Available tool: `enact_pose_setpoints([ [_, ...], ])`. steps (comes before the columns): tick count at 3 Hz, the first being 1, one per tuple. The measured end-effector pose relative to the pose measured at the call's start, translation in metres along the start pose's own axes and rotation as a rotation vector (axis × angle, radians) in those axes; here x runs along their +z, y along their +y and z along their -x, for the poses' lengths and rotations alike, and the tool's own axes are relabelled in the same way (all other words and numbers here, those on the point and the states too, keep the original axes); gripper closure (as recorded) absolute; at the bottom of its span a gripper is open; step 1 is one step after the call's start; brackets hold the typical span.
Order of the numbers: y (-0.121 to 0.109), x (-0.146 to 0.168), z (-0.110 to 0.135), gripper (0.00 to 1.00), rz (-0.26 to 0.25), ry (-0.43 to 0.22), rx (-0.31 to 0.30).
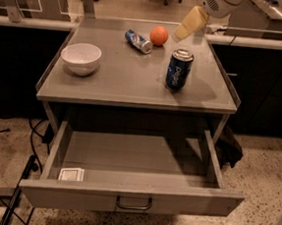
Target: Place redbull can into top drawer
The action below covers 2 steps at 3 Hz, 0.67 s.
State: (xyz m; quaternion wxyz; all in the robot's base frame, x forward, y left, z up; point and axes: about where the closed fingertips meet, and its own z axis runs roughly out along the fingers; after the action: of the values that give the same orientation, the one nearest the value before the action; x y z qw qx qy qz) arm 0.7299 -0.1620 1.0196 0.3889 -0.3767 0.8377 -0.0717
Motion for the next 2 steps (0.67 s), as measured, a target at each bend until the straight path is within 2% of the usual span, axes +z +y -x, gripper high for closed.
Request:
enact_pose_setpoints([
  [1, -0.005, 0.039, 0.025, 0.0, 0.029, -0.069, 0.042],
  [2, 0.008, 0.086, 0.044, 0.0, 0.105, -0.125, 0.078],
])
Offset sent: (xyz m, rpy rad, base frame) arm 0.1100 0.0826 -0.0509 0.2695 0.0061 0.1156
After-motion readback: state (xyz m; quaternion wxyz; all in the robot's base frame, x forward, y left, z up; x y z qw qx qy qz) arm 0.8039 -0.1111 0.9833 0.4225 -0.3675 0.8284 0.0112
